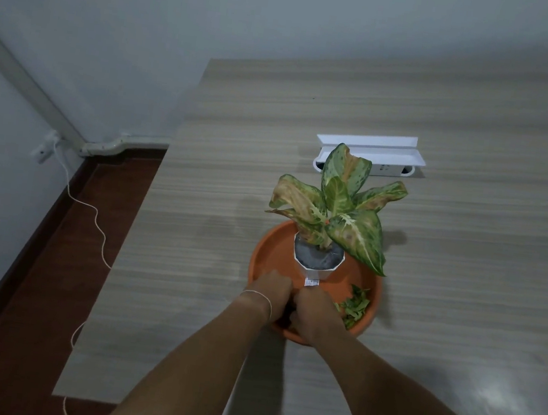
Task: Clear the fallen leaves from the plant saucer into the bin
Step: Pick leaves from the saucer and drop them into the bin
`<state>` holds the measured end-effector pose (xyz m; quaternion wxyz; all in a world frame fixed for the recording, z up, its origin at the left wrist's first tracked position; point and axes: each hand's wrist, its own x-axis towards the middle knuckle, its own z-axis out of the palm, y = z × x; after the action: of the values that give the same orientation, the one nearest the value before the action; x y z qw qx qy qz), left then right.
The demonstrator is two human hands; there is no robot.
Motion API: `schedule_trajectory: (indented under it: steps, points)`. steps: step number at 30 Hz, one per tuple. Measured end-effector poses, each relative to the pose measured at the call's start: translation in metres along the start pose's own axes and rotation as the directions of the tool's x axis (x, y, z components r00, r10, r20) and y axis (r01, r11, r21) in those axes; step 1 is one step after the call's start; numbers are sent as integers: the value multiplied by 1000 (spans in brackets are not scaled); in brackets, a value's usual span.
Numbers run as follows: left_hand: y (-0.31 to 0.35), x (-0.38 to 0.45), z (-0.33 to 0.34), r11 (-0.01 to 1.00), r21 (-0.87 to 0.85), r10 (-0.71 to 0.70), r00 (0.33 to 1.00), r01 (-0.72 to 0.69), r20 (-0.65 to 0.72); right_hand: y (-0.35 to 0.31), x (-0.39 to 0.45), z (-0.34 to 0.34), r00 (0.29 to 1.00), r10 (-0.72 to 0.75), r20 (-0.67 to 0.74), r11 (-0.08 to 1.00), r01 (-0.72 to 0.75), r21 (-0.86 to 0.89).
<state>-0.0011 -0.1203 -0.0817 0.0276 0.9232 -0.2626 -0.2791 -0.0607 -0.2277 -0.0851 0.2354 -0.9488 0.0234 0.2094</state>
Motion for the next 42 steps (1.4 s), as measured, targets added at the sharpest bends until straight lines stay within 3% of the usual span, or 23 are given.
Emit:
schedule_trajectory:
  steps: [5, 11, 33, 42]
  points:
    - [-4, -3, -2, 998, -67, -25, 998, 22, -56, -3, 0, -7, 999, 5, -52, 1000, -5, 5]
    - [-5, -11, -19, 972, -227, -94, 987, 63, -129, -5, -2, -19, 988, 62, -141, 991, -44, 127]
    - [-24, -52, -68, 960, -244, -190, 957, 134, -221, -17, -23, -60, 959, 176, -220, 977, -143, 158]
    - [-63, -95, -98, 892, -429, -297, 901, 143, -316, -57, -27, -77, 949, 168, -266, 972, -114, 207]
